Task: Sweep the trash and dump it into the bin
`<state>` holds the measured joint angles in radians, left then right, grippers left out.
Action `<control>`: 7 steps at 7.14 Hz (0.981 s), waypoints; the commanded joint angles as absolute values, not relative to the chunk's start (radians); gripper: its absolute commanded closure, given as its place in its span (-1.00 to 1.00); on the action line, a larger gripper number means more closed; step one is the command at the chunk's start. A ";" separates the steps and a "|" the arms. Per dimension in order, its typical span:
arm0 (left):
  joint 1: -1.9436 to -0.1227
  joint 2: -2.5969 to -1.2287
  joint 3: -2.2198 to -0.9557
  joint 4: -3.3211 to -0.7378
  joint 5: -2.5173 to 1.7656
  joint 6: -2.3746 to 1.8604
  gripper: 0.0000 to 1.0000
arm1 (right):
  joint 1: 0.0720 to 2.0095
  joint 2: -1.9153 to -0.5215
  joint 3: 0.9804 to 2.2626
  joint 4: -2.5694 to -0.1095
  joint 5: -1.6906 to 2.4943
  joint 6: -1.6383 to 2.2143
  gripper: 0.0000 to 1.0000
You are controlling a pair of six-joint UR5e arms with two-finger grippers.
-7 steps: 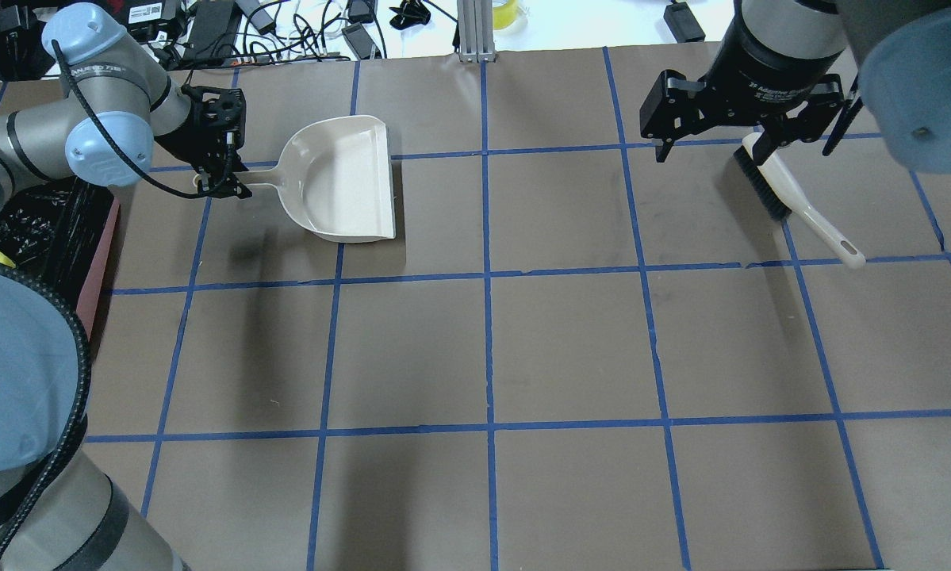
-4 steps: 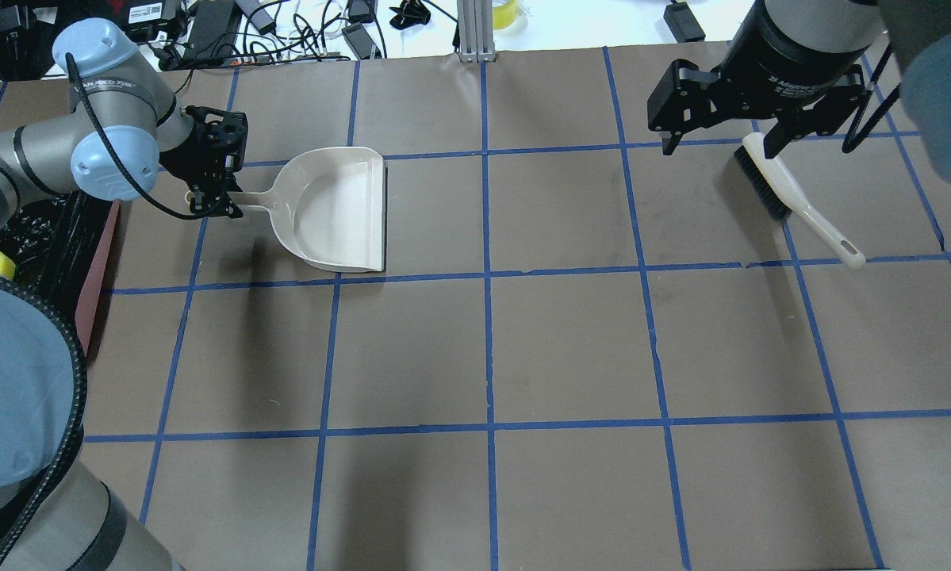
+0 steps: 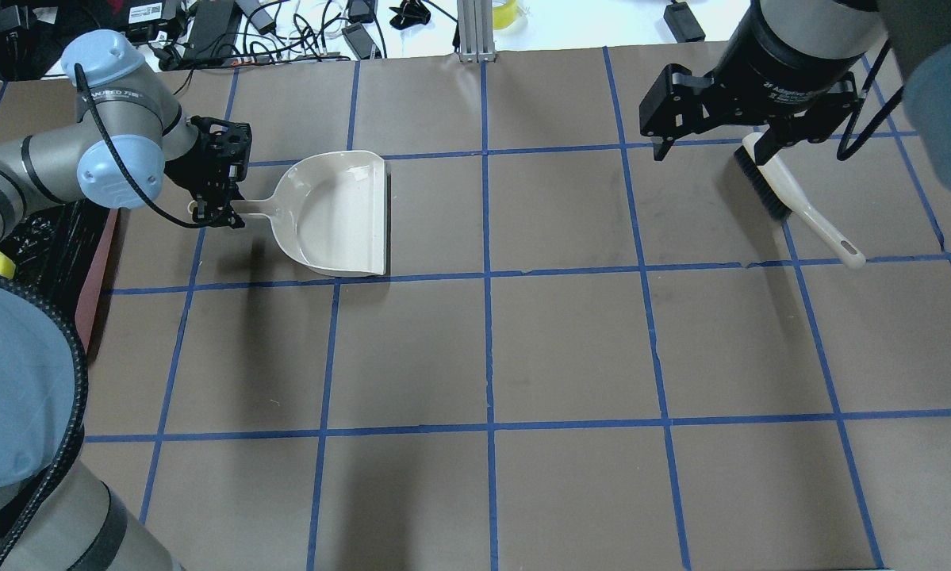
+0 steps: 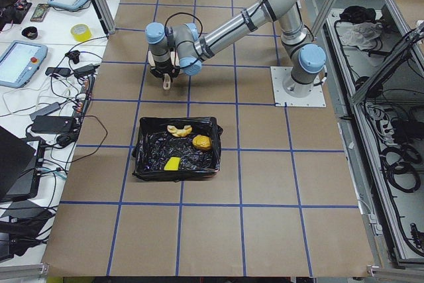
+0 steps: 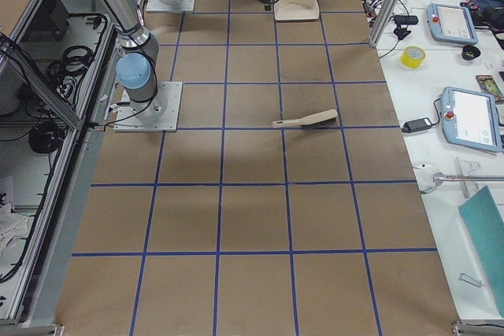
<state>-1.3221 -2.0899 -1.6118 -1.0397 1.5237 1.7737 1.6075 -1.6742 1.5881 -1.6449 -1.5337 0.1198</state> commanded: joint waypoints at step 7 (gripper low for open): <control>-1.373 -1.844 -1.511 -1.375 1.491 1.495 -0.96 | 1.592 -1.658 1.568 -1.605 -1.591 0.081 -1.00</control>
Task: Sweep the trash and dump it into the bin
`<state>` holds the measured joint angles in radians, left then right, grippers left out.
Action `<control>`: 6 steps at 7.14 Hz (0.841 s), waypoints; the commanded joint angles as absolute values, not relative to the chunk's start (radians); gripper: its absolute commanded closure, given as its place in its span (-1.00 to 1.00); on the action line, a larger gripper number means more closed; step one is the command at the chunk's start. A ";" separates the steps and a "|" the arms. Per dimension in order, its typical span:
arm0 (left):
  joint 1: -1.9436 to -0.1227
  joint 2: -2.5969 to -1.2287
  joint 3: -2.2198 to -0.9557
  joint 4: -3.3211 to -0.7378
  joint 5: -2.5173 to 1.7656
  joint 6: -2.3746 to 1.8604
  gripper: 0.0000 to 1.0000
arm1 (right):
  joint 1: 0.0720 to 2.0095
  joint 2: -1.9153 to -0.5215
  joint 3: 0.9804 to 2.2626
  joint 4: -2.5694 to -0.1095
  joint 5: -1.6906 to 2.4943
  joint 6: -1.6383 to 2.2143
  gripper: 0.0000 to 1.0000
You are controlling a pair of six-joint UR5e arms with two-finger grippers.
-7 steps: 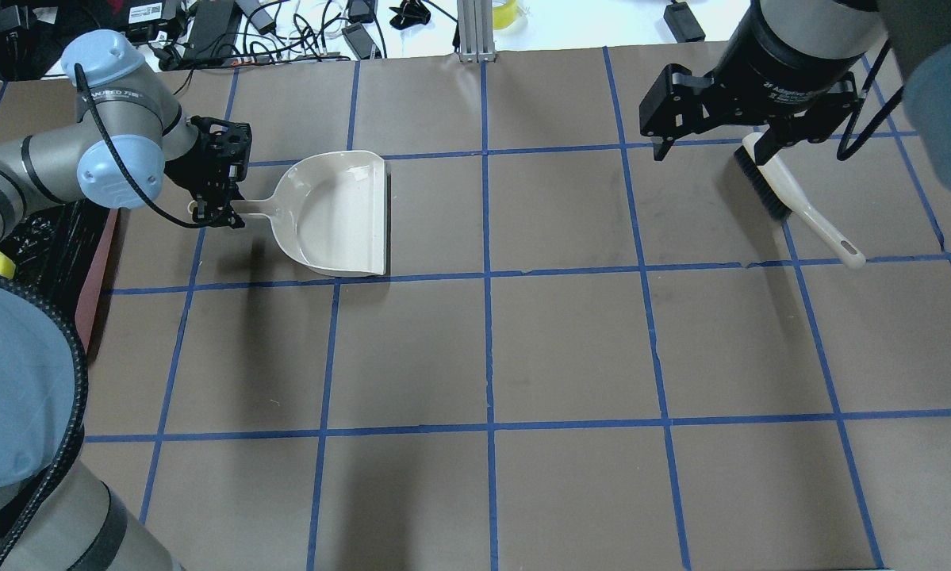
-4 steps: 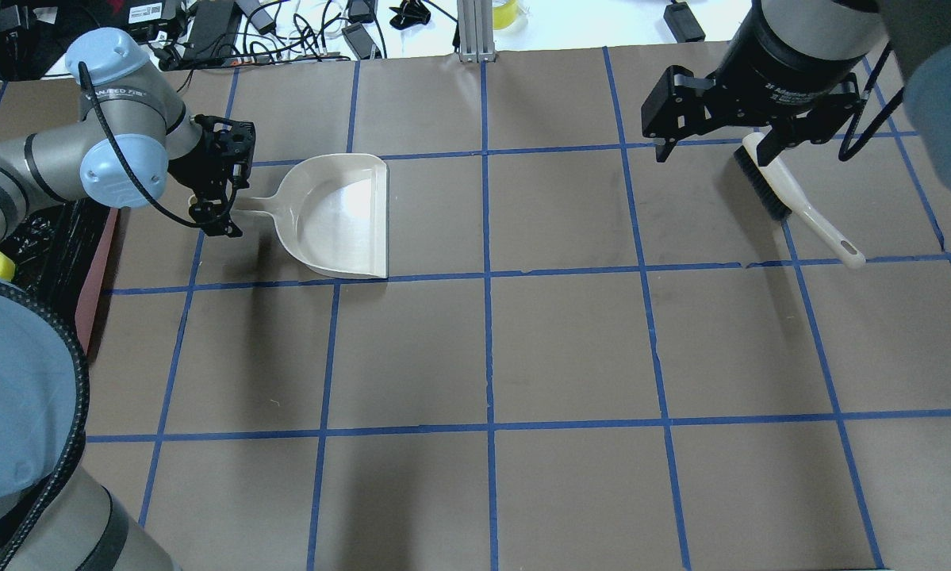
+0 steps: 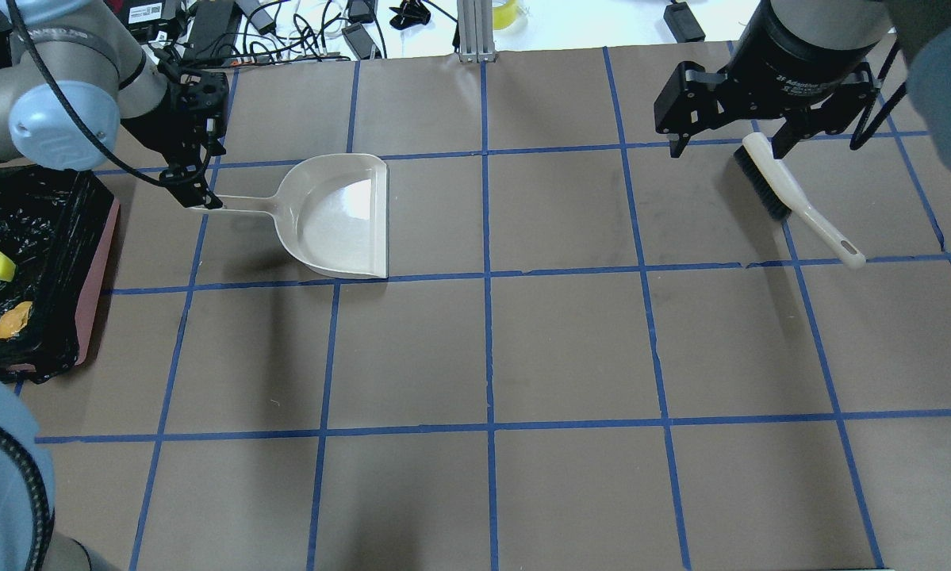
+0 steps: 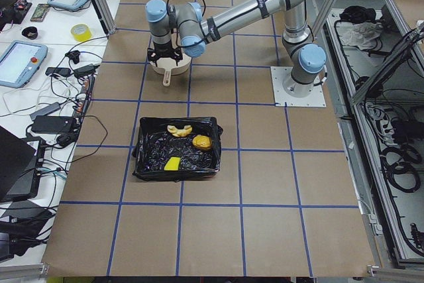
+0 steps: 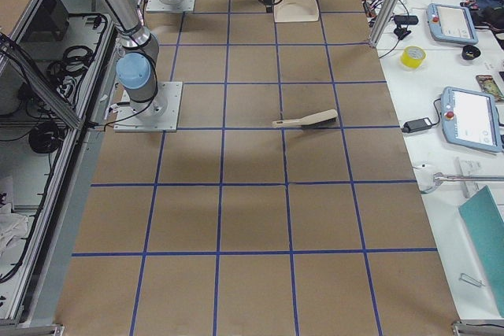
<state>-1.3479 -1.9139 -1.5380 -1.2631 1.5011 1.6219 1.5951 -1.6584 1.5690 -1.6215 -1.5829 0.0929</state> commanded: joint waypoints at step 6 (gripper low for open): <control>-1.529 -1.603 -1.528 -1.531 1.508 0.648 -1.00 | 1.592 -1.670 1.571 -1.603 -1.577 0.081 -1.00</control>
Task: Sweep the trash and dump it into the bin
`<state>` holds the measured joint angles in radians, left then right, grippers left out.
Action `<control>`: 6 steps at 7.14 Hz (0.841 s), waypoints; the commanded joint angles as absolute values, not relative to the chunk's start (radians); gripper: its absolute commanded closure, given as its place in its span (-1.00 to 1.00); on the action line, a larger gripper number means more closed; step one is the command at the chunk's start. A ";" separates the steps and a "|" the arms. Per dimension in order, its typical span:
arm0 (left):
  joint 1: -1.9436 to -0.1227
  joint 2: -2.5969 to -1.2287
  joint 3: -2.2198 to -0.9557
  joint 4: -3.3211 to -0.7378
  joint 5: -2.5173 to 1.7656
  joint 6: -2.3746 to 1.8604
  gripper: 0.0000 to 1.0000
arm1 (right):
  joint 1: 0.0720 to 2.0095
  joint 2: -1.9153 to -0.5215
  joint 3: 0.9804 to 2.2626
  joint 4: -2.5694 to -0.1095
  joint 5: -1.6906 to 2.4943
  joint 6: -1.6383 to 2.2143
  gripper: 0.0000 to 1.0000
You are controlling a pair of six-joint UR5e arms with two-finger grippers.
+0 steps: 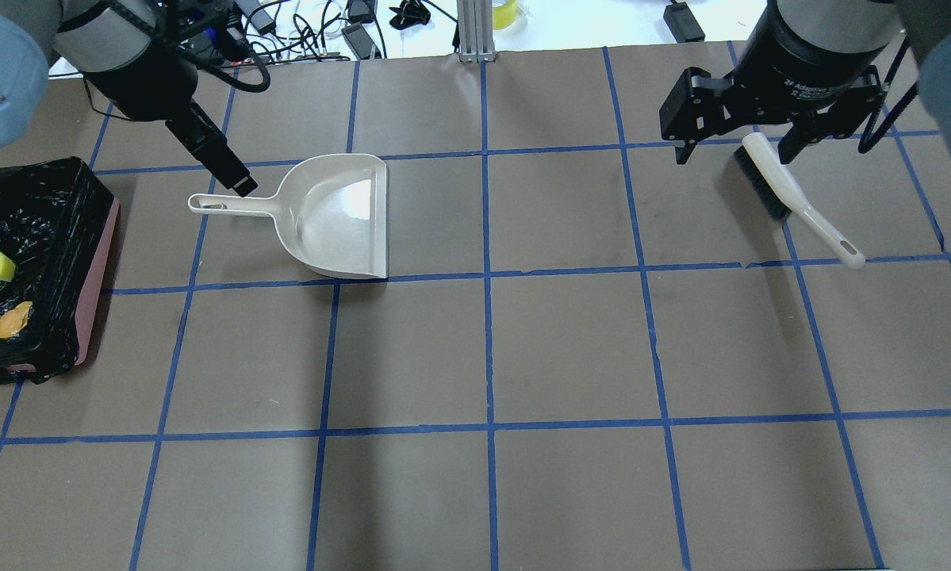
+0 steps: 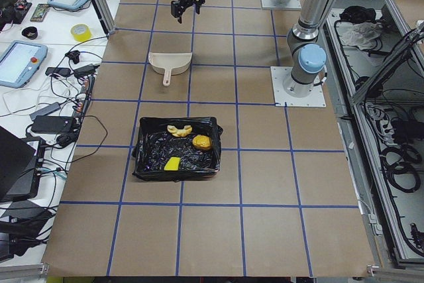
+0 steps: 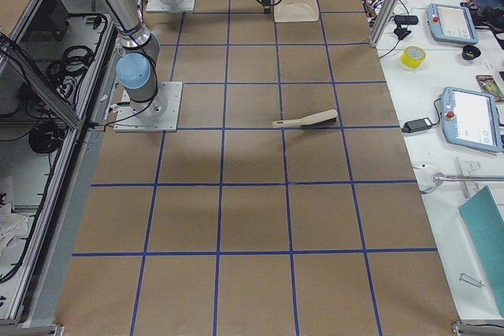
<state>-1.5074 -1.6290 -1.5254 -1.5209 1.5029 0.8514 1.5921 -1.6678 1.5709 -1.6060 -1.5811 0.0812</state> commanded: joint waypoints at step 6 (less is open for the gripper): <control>-1.529 -1.533 -1.558 -1.523 1.583 0.144 -1.00 | 1.591 -1.675 1.571 -1.603 -1.583 0.081 -1.00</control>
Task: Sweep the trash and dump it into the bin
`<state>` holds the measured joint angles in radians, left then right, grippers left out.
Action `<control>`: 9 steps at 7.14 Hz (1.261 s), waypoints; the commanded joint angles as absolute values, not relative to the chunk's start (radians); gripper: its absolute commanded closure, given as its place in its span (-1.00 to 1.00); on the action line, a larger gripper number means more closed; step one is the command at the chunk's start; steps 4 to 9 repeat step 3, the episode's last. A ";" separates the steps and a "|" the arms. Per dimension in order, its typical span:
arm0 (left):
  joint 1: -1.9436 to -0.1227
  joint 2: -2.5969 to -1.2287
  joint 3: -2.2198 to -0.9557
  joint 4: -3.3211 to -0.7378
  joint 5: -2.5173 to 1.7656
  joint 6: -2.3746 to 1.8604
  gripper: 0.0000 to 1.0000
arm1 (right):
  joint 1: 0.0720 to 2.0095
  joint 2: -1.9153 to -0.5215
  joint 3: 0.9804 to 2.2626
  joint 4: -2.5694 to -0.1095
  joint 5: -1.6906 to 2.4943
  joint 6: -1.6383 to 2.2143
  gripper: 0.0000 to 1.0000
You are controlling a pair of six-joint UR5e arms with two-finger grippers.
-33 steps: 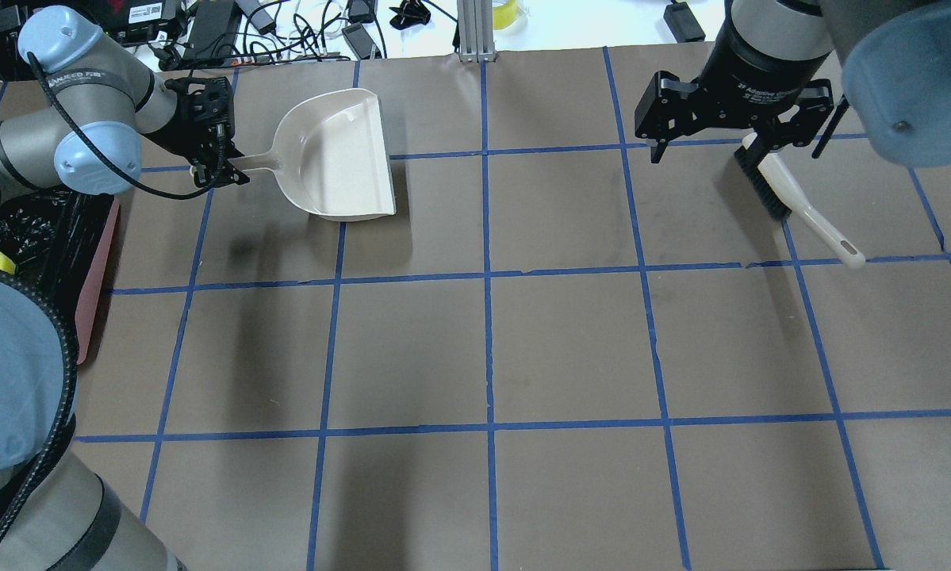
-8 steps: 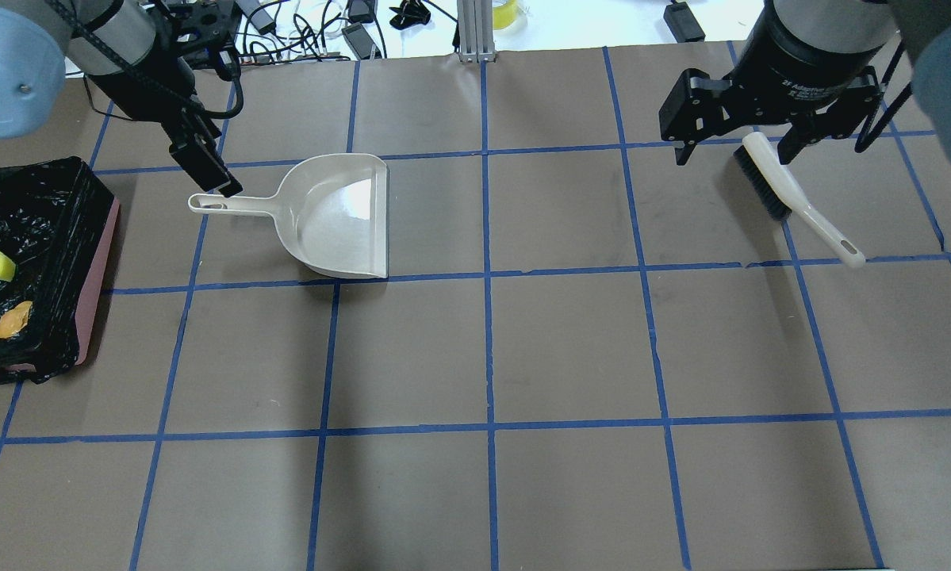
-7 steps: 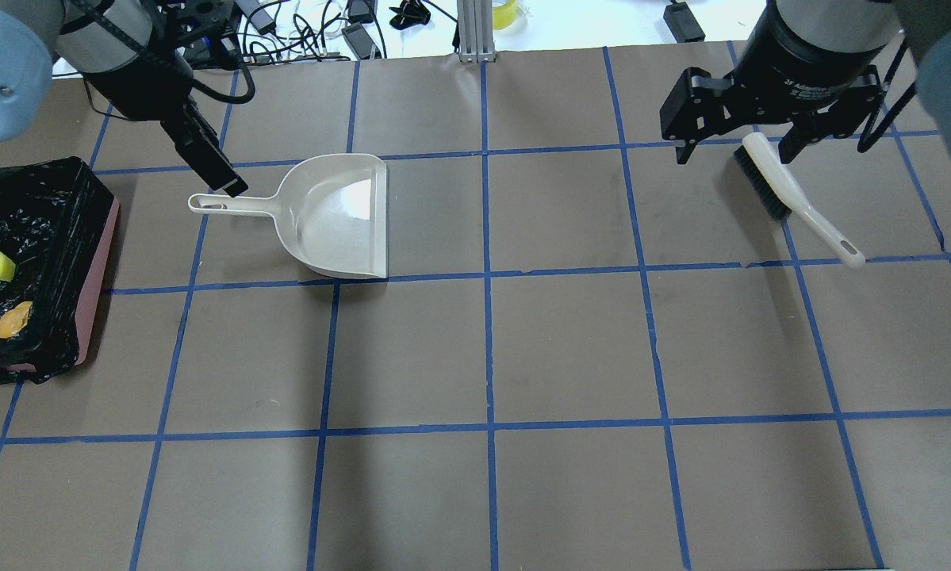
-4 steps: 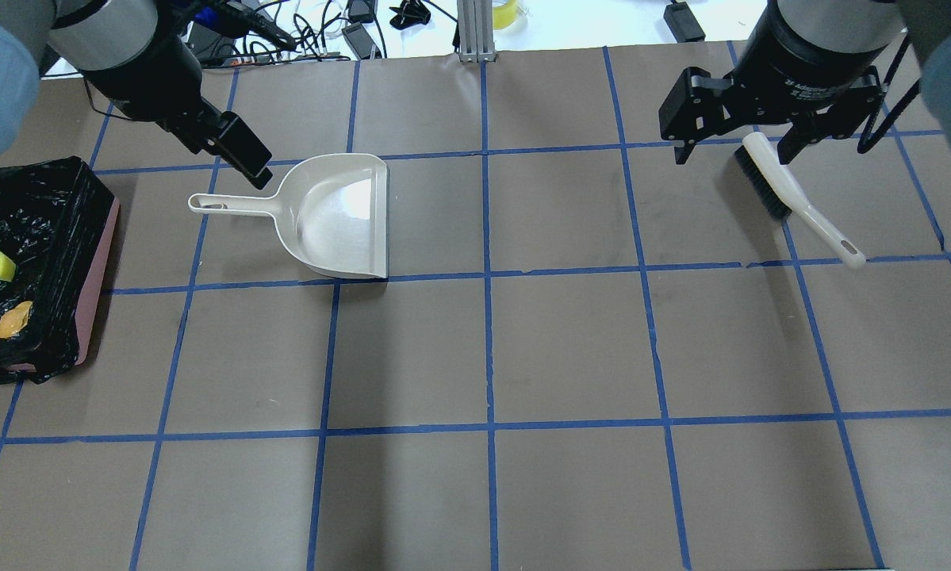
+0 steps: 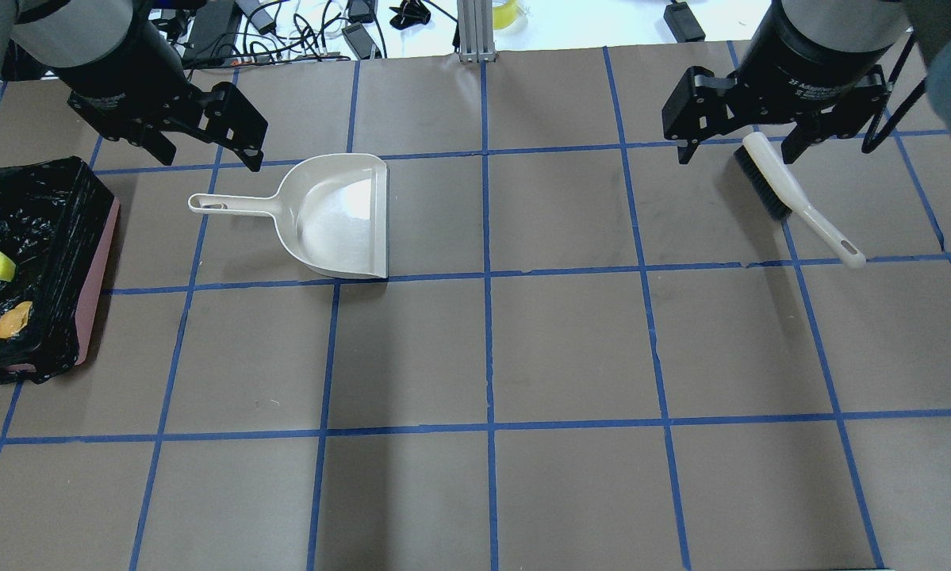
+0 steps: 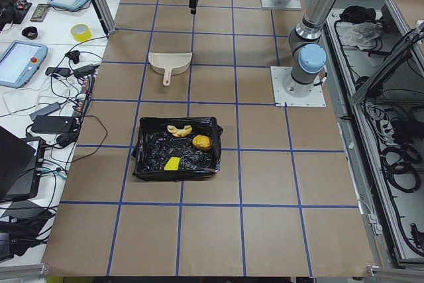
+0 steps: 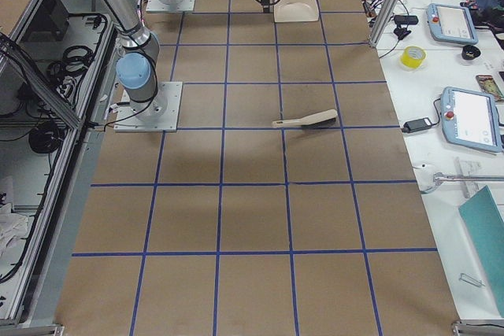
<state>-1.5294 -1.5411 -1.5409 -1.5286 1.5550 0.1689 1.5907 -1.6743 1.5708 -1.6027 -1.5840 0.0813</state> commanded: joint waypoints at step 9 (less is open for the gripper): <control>-1.529 -1.535 -1.562 -1.517 1.572 0.120 -1.00 | 1.589 -1.677 1.571 -1.600 -1.582 0.081 -1.00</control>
